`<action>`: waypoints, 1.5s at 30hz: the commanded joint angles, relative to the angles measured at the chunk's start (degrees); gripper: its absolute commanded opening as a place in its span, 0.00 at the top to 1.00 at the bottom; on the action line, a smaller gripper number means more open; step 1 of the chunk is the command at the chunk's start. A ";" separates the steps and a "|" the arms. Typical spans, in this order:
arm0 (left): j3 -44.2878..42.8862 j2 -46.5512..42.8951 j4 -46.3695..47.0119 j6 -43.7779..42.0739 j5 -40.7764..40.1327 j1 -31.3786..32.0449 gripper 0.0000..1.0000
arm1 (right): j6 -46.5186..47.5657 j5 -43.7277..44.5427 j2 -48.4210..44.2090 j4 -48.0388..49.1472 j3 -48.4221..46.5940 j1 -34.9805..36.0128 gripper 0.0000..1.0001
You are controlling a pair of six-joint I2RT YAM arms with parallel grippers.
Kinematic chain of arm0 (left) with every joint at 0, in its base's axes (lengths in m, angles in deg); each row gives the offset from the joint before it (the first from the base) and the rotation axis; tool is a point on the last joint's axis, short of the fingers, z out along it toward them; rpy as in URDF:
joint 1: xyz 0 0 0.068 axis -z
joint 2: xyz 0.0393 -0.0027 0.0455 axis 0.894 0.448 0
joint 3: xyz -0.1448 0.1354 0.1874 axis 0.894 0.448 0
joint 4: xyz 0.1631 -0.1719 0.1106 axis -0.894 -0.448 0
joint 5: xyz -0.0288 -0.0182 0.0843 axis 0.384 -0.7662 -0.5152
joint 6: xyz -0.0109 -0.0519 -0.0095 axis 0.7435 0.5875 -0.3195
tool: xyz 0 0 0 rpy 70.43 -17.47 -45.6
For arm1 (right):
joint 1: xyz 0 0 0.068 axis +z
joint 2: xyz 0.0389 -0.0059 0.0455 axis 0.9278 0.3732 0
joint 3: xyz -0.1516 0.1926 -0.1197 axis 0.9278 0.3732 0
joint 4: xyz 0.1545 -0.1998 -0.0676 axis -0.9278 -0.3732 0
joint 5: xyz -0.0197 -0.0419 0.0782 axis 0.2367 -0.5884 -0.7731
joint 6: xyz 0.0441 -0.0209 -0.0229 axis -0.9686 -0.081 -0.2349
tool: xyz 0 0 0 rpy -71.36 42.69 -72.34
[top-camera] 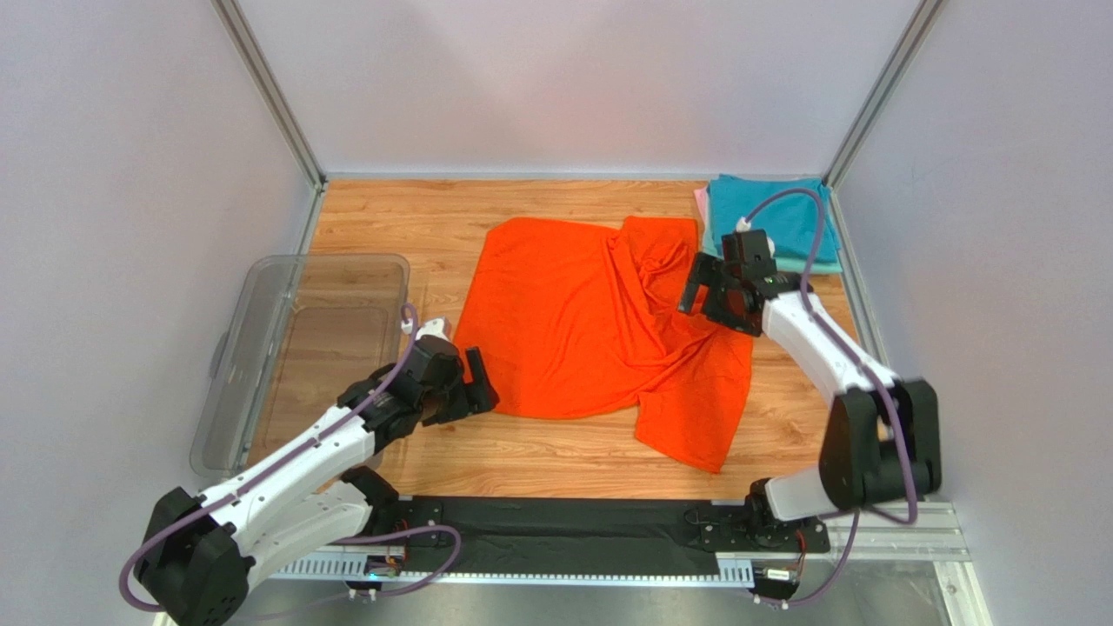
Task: Fold and stack the t-shirts
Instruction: Flatten the tshirt out
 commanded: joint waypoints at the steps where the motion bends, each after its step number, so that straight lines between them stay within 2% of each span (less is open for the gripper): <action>1: -3.74 3.31 -5.55 1.70 -10.35 -1.16 0.10 | -0.32 -3.39 -8.63 -0.05 6.67 0.44 0.00; 3: -3.92 5.50 -4.94 1.70 -11.42 -3.61 0.11 | -0.67 -3.48 -12.76 -0.75 10.80 0.53 0.00; 5: -4.01 8.75 -2.41 0.47 -9.15 -6.42 0.14 | -0.85 -5.68 -18.12 -1.81 13.96 0.53 0.00; 8: -4.71 12.01 -0.63 0.38 -7.99 -8.19 0.16 | -0.94 -5.86 -23.93 -3.22 15.82 0.44 0.00; 11: -4.89 14.30 1.48 0.82 -8.69 -8.54 0.24 | -0.76 -6.20 -28.24 -4.01 17.14 0.44 0.00; 13: -4.89 15.88 2.18 1.00 -8.86 -8.63 0.29 | -0.85 -6.38 -29.65 -4.45 17.49 0.44 0.00; 14: -4.71 16.49 2.62 1.17 -9.22 -8.72 0.36 | -0.85 -6.64 -30.00 -4.54 17.49 0.53 0.00; 17: -4.88 18.78 3.06 1.17 -9.83 -9.07 0.45 | -1.46 -7.61 -30.01 -5.24 17.93 0.44 0.00; 20: -5.15 21.15 3.15 0.82 -10.80 -9.33 0.49 | -1.55 -7.88 -30.27 -5.42 18.55 0.44 0.00; 25: -5.24 22.74 4.38 -0.41 -10.72 -10.74 0.50 | -1.64 -8.23 -30.62 -5.85 19.51 0.35 0.00; 27: -5.15 22.92 4.73 -0.67 -9.93 -11.18 0.54 | -1.73 -8.14 -30.88 -6.38 19.60 0.53 0.00; 28: -5.06 23.09 4.82 -0.67 -9.05 -11.18 0.56 | -1.90 -8.23 -31.06 -6.47 19.69 0.44 0.00; 29: -4.63 22.57 5.26 -0.85 -8.35 -11.18 0.65 | -1.99 -8.14 -31.24 -6.47 19.86 0.53 0.00; 31: -3.66 21.95 7.10 -1.72 -6.33 -11.18 0.72 | -2.43 -8.05 -31.68 -7.08 19.87 0.44 0.00; 32: -2.79 21.43 7.98 -3.03 -5.54 -11.18 0.89 | -2.95 -8.05 -31.85 -7.43 19.87 0.53 0.00; 33: -2.60 21.16 8.85 -3.65 -4.83 -11.18 0.97 | -3.22 -8.31 -31.94 -8.57 19.87 0.44 0.00; 34: -2.51 20.98 8.60 -3.92 -4.65 -11.18 1.00 | -3.40 -8.66 -32.11 -9.28 19.69 0.53 0.00; 36: -2.25 20.02 8.51 -5.24 -3.77 -11.18 1.00 | -3.92 -9.89 -32.99 -10.07 20.30 1.14 0.00; 39: -0.94 17.30 7.72 -5.07 -3.33 -11.18 1.00 | -6.99 -9.12 -34.49 -12.70 20.57 5.96 0.00; 42: 0.65 13.52 6.59 -4.80 -3.77 -11.18 1.00 | -10.33 -4.39 -34.23 -14.20 20.39 10.97 0.00; 45: 1.09 9.30 4.13 -4.36 -5.09 -11.18 1.00 | -15.78 1.87 -32.21 -16.74 19.69 21.93 0.00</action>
